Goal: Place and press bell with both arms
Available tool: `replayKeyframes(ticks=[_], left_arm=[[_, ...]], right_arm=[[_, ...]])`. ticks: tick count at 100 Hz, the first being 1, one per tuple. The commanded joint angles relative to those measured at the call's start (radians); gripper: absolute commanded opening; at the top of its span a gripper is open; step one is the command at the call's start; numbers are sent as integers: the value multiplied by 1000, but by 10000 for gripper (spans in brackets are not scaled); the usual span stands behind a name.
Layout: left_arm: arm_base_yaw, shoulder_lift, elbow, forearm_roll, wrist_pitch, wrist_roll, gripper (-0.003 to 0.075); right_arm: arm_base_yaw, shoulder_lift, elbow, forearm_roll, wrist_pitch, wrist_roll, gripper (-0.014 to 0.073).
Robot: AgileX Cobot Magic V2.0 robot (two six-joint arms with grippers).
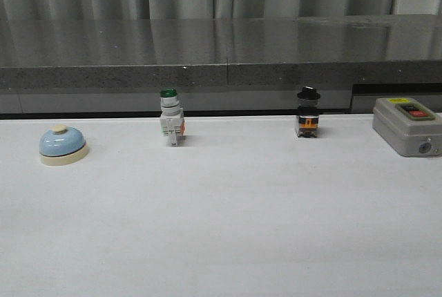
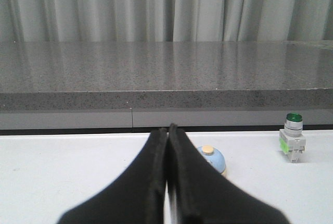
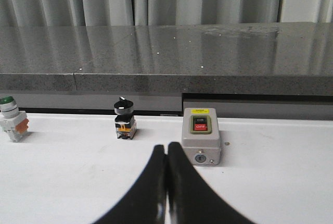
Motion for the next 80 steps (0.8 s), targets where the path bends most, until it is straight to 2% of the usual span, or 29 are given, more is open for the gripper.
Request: replayKeyframes(ticks=[1,14,26,61,80], left_arm=[[2,-24,-13,-5,-60,-15,-20],[2,21,-96,-21,-41,-15,-20],[2,106,-206,-65,62,-15,-20],[2,522,-581,-100,411,-15,-20],[2,712,-718,-125,484,-15,-20]], right_arm=[[-8,-14,-14,-10,-86,-7,-60],[-8,-14,-14,-10,-86,-7,-60],[-8,-14,-14,-10,-86,-7,-60],[-8,-14,-14,-10,-86,-7,-60],[-8,-14,-14,-10,-86,-7,-60]])
